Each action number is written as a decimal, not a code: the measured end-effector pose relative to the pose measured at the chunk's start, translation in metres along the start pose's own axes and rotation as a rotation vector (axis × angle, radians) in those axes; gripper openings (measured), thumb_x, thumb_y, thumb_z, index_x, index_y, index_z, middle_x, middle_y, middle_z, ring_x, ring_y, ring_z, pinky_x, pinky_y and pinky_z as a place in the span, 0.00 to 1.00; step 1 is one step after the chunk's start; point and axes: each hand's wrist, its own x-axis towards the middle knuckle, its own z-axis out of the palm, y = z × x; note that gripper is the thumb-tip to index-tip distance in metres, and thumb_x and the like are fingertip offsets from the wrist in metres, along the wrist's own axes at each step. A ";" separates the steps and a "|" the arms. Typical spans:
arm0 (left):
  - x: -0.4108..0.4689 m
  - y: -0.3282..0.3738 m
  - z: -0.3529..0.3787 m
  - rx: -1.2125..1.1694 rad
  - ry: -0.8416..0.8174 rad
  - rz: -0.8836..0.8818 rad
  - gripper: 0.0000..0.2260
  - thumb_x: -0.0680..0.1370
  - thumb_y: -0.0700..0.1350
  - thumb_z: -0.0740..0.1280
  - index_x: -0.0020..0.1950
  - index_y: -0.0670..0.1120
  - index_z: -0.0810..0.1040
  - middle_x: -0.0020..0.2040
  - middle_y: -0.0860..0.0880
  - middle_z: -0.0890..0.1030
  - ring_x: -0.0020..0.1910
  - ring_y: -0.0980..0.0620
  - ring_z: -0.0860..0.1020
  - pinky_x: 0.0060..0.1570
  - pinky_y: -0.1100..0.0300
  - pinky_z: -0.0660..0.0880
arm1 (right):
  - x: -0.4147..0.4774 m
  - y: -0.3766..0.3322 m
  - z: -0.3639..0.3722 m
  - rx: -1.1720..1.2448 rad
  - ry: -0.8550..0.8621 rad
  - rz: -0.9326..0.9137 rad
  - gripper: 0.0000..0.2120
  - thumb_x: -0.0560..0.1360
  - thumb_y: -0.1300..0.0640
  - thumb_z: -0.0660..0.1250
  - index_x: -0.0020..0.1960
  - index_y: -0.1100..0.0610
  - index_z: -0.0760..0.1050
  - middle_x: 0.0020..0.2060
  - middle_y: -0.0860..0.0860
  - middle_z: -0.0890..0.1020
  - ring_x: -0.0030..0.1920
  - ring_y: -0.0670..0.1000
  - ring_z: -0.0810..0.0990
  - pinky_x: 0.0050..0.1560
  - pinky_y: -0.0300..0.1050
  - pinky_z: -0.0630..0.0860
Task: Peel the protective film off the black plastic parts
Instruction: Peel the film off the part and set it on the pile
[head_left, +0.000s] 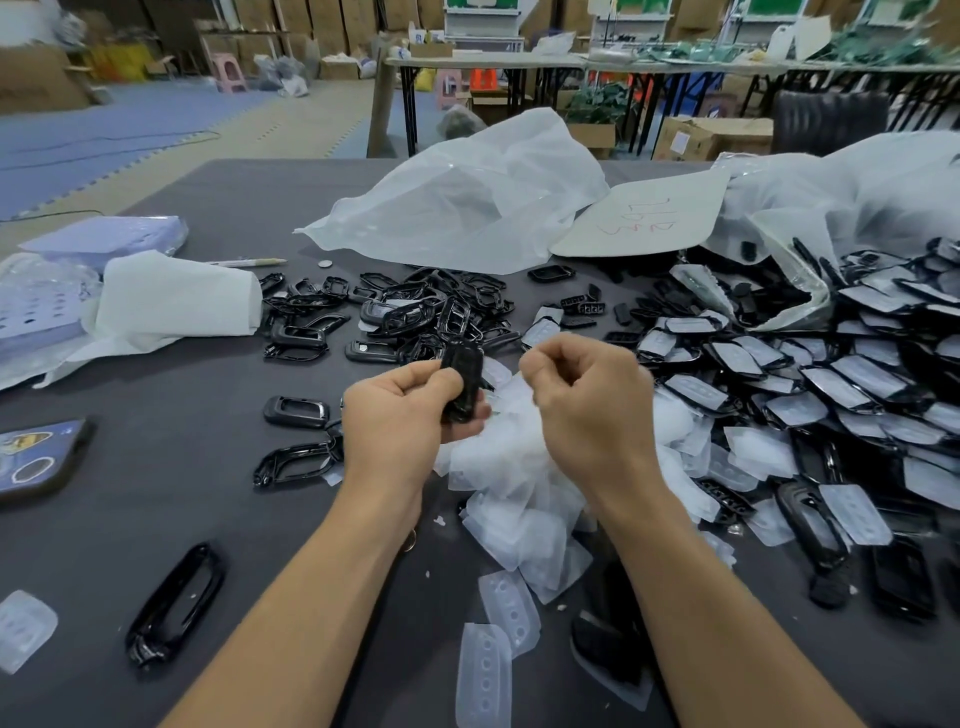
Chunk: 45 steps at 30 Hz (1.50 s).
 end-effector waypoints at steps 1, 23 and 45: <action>0.002 0.001 -0.002 -0.027 0.029 -0.010 0.03 0.79 0.32 0.69 0.48 0.37 0.83 0.35 0.40 0.86 0.31 0.47 0.85 0.28 0.63 0.80 | 0.003 0.002 -0.005 -0.086 0.013 -0.031 0.07 0.77 0.55 0.71 0.40 0.50 0.83 0.29 0.42 0.81 0.34 0.44 0.78 0.41 0.45 0.76; 0.010 0.001 -0.009 -0.032 0.038 -0.016 0.05 0.79 0.32 0.69 0.45 0.39 0.83 0.34 0.40 0.85 0.30 0.48 0.83 0.29 0.61 0.79 | -0.016 -0.003 0.014 -0.809 -0.375 -0.271 0.11 0.79 0.47 0.63 0.56 0.45 0.81 0.55 0.44 0.79 0.61 0.52 0.70 0.62 0.48 0.53; 0.005 0.006 -0.007 -0.140 -0.338 -0.176 0.15 0.81 0.34 0.67 0.41 0.46 0.89 0.39 0.46 0.86 0.31 0.52 0.83 0.32 0.63 0.81 | -0.008 -0.001 0.007 0.210 -0.099 0.070 0.10 0.73 0.61 0.77 0.47 0.49 0.80 0.29 0.47 0.84 0.25 0.46 0.77 0.30 0.36 0.72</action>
